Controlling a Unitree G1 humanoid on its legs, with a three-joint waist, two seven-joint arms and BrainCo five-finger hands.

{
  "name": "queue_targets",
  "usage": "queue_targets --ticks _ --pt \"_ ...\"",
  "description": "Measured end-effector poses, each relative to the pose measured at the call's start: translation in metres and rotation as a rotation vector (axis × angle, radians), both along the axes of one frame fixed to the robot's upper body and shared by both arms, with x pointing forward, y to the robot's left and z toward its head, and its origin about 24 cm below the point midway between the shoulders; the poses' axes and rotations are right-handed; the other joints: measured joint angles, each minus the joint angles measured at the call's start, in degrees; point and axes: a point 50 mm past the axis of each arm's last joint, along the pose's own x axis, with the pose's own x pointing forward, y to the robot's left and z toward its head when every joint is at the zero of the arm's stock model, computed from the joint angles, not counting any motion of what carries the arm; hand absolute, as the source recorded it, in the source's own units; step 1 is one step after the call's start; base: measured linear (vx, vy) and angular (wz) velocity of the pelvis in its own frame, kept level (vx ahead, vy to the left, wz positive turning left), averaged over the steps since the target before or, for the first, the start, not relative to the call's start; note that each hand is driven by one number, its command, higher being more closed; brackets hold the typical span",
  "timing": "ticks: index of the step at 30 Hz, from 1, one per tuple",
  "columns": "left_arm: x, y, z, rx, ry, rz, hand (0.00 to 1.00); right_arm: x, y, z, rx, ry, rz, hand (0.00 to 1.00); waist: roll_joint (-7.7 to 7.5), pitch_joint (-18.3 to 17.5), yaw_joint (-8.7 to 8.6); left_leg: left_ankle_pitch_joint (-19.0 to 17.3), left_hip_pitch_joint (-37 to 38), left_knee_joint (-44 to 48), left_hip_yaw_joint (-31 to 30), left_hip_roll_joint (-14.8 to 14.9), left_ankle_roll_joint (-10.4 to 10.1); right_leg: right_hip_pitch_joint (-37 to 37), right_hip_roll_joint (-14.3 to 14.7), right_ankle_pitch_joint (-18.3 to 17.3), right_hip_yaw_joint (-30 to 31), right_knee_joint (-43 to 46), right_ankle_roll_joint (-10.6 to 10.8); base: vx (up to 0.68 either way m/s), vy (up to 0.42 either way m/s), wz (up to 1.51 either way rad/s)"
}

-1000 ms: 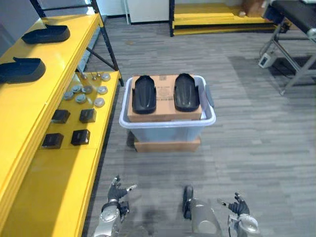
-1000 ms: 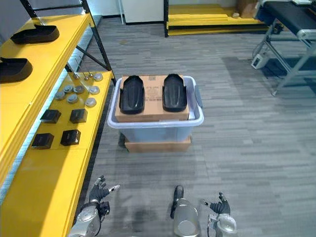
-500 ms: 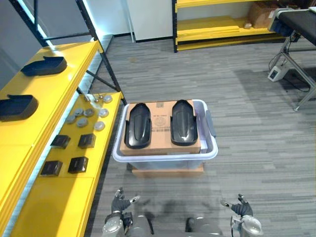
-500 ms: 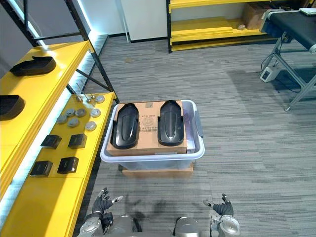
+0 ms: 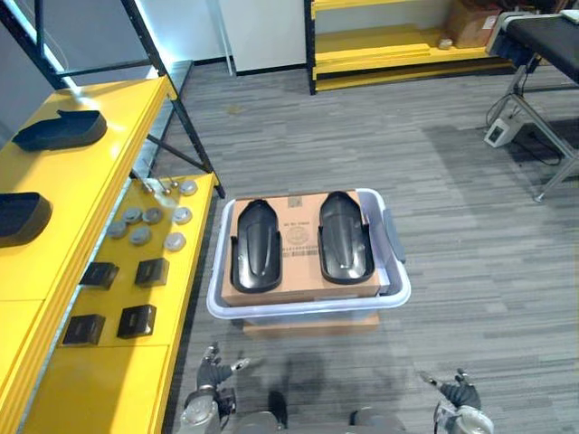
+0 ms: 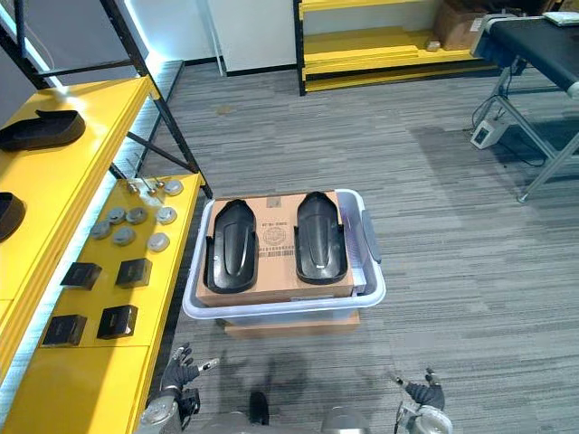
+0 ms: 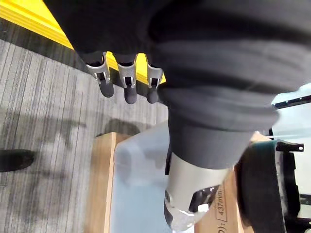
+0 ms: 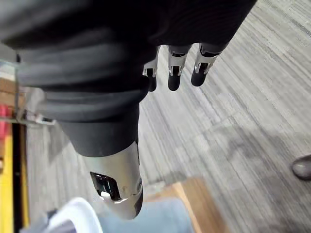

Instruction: Walk over and take plastic housings, then place them on the shelf

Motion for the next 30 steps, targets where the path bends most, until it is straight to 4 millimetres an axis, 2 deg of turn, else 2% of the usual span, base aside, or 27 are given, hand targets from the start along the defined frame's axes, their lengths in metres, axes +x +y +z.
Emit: queue_targets --ticks 3,6,8,11,13,16,18,20,25,30 --pt "-0.001 0.001 0.001 0.003 -0.008 -0.004 0.0 0.019 -0.014 0.041 -0.138 -0.144 0.003 0.0 -0.15 -0.7 -0.67 0.0 -0.6 0.0 -0.2 -0.1 0.0 -0.5 0.2 0.0 -0.2 -0.4 0.0 0.04 -0.016 0.03" --pt "0.0 0.002 0.002 0.011 -0.007 -0.014 0.0 0.039 -0.013 0.067 -0.222 -0.247 0.042 0.0 -0.74 -1.0 -0.77 0.0 -0.8 0.0 -0.3 -0.1 0.0 -0.5 0.2 0.0 -0.2 -0.6 0.1 0.02 -0.01 0.01" --pt "0.0 0.0 0.002 0.015 -0.007 -0.031 0.0 0.05 -0.011 0.08 -0.265 -0.295 0.056 0.0 -0.81 -1.1 -0.77 0.0 -1.1 0.0 -0.6 -0.2 0.0 -0.6 0.2 0.1 -0.3 -0.8 0.1 0.0 0.0 0.0" --pt "0.001 -0.003 0.002 0.019 -0.009 -0.056 0.0 0.077 0.001 0.102 -0.341 -0.361 0.148 0.0 -0.53 -1.2 -0.75 0.1 -2.6 0.0 -0.7 -0.1 0.1 -1.6 0.3 0.5 -0.4 -0.8 0.3 0.0 0.0 0.0" --pt "0.004 -0.007 0.004 0.019 -0.022 -0.083 0.0 0.103 0.016 0.117 -0.387 -0.405 0.248 0.0 -0.51 -1.2 -0.41 0.4 -3.7 0.0 -0.9 -0.2 0.6 -2.5 0.2 1.0 -0.5 -1.2 0.4 -0.01 0.006 0.04" --pt "0.007 -0.01 0.005 0.017 -0.038 -0.101 0.0 0.13 0.029 0.128 -0.418 -0.432 0.31 0.0 -0.4 -1.0 0.46 1.1 -5.3 0.0 -1.6 -0.3 0.9 -3.6 0.2 1.7 -1.3 -1.5 0.4 -0.04 0.015 0.14" --pt "0.012 -0.014 0.009 0.014 -0.062 -0.12 0.0 0.154 0.034 0.133 -0.425 -0.423 0.327 0.0 -0.12 0.6 1.39 2.0 -6.9 0.0 -2.9 -0.7 1.3 -4.3 -0.1 2.3 -2.6 -1.9 0.3 -0.08 0.026 0.29" --pt "0.019 -0.017 0.011 0.012 -0.081 -0.131 0.0 0.168 0.034 0.137 -0.421 -0.408 0.315 0.0 0.64 2.9 2.35 3.0 -8.2 0.0 -4.5 -1.0 1.6 -4.7 -0.2 2.9 -4.2 -2.3 0.4 -0.1 0.03 0.39" --pt "0.025 -0.016 0.015 0.029 -0.106 -0.116 0.0 0.191 0.039 0.141 -0.399 -0.374 0.298 0.0 1.66 6.0 3.15 5.0 -11.7 -0.1 -7.9 -1.3 1.6 -6.4 -0.3 3.7 -7.5 -2.3 0.4 -0.09 0.018 0.38" --pt "0.04 -0.02 0.022 0.036 -0.163 -0.12 0.0 0.211 0.034 0.145 -0.381 -0.32 0.251 0.0 2.95 8.7 3.95 6.5 -14.3 -0.2 -11.1 -1.3 1.4 -7.6 -0.4 3.9 -10.6 -2.2 0.4 -0.07 0.004 0.31"
